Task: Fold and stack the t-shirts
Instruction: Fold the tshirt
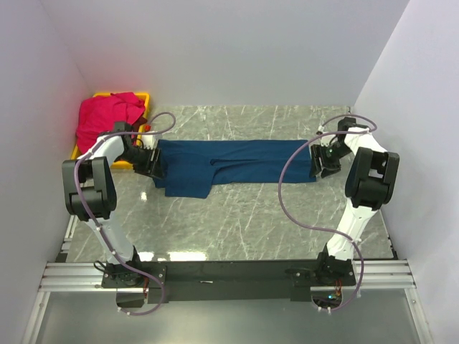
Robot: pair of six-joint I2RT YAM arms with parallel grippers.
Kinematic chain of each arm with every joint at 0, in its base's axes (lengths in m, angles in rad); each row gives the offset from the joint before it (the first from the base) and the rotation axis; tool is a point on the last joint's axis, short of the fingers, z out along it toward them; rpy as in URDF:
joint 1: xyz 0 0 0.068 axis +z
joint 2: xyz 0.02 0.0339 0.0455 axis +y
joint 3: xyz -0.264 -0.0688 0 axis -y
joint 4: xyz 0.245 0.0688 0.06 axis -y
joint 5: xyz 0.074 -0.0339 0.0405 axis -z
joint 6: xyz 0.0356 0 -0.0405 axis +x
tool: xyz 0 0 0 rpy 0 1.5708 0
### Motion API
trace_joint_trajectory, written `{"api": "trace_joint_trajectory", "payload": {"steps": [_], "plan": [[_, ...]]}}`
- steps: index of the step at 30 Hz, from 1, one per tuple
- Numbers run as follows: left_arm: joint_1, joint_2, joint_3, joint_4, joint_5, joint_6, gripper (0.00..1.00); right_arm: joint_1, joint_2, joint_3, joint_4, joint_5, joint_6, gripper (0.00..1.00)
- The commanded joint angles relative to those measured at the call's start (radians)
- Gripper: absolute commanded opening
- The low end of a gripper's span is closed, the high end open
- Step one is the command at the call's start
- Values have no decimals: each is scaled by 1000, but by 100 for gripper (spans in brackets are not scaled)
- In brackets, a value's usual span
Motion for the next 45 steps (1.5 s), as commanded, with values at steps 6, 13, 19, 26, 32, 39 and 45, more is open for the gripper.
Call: {"api": "trace_joint_trajectory", "payload": {"steps": [6, 13, 19, 26, 32, 39, 45], "plan": [[-2, 28, 32, 4, 66, -16, 52, -5, 37, 38, -13, -65, 31, 61], [-7, 48, 45, 1, 78, -20, 44, -5, 66, 52, -34, -93, 32, 54], [-10, 42, 54, -20, 101, -11, 19, -5, 50, 60, -43, -90, 26, 27], [-5, -26, 25, -54, 69, 20, 1, -17, 20, 61, -62, -35, -3, 0], [28, -81, -14, -97, -20, 57, 1, -37, -16, 23, -53, 68, -55, 0], [39, -63, -121, -51, -80, 55, 1, -43, -11, -63, -10, 114, -81, 0], [39, -40, -161, -8, -69, 23, 14, -40, 3, -75, -14, 93, -90, 18]]}}
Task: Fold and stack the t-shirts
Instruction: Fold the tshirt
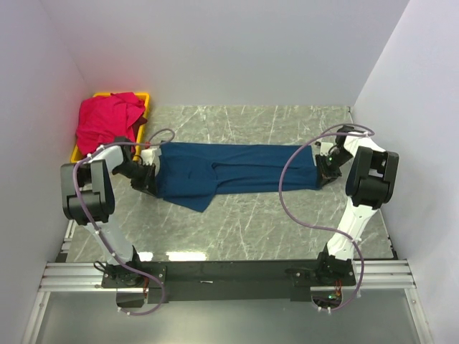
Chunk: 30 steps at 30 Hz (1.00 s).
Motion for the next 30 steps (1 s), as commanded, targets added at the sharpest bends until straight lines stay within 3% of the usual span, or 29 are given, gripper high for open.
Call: {"api": "trace_joint_trajectory", "payload": {"steps": [1, 2, 8, 13, 18, 24, 30], "plan": [[11, -7, 18, 30, -11, 2, 21, -13, -28, 0, 9, 38, -45, 29], [11, -20, 21, 28, -4, 4, 33, -13, -40, 10, -5, 32, -48, 33], [12, -157, 77, -69, 47, 74, 55, -4, -180, 61, -28, -29, -85, 39], [-102, -241, 15, -135, 13, 154, 50, 60, -198, 93, -15, -22, -83, 37], [-282, -292, -137, 3, -125, 73, 48, 138, -163, 116, -8, -31, -50, 31], [-342, -229, -149, 132, -200, -45, 56, 264, -217, 40, 54, -94, 32, 29], [-408, -176, -159, 233, -287, -119, 59, 283, -176, 47, 82, -89, 62, 29]]}}
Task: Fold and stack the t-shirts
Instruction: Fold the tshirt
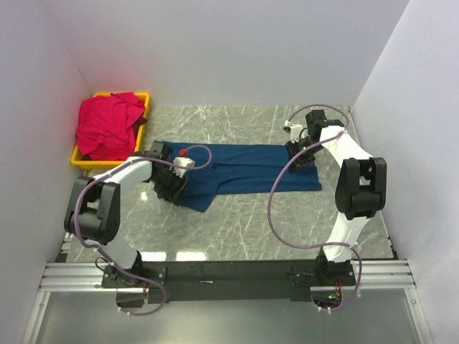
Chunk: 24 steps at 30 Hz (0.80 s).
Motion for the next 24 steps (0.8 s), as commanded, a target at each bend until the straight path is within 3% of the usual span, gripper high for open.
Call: {"api": "trace_joint_trajectory", "payload": {"steps": [1, 4, 7, 8, 11, 14, 18, 24], "plan": [[-31, 29, 1, 105, -73, -72, 59, -9, -2, 22, 39, -11, 35, 29], [-50, 56, 1, 118, -107, -87, 57, -9, -4, 22, 44, -7, 35, 29], [-81, 79, -7, 116, -142, -90, 44, -9, 1, 31, 35, -5, 32, 29], [-90, 81, -11, 105, -158, -92, 34, -9, 2, 29, 33, -5, 32, 29], [-116, 64, -22, 67, -156, -90, 15, -10, -2, 25, 33, -4, 31, 29], [-116, 7, 7, -23, -113, -87, 1, -9, -7, 25, 32, -5, 31, 29], [-116, -63, 120, -189, -34, -78, 1, -10, -7, 26, 27, -2, 23, 28], [-113, -39, 307, -272, -6, -84, 1, -10, -4, 34, 32, -14, 29, 28]]}}
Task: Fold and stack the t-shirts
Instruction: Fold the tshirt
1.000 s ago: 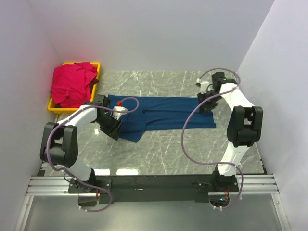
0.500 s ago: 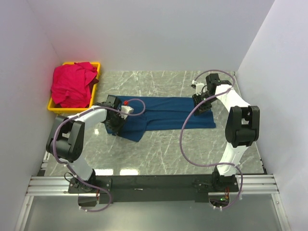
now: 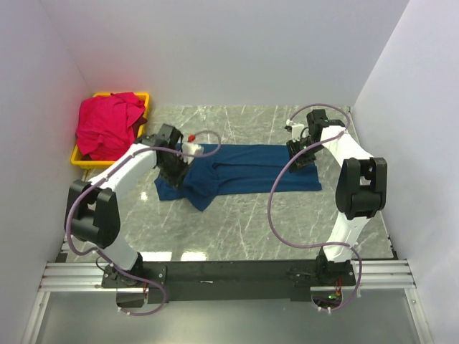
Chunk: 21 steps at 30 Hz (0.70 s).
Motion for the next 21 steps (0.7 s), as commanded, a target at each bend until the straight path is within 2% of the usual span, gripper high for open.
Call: {"api": "trace_joint_trajectory", "payload": {"steps": [1, 11, 14, 18, 20, 21], "plan": [[-1, -12, 124, -60, 52, -10, 0, -7, -4, 35, 16, -17, 1, 28], [78, 255, 547, 17, 39, -61, 0, -25, -1, 34, 12, -10, -15, 28], [106, 335, 632, 31, 45, -72, 1, -33, -3, 24, 16, -6, -25, 28], [140, 424, 662, 40, 45, -84, 1, -36, -4, 23, 15, -9, -33, 28], [154, 432, 636, 55, 55, -99, 7, -34, -9, 24, 15, -20, -35, 31], [169, 433, 625, 64, 60, -105, 16, -31, -12, 26, 13, -29, -33, 32]]}}
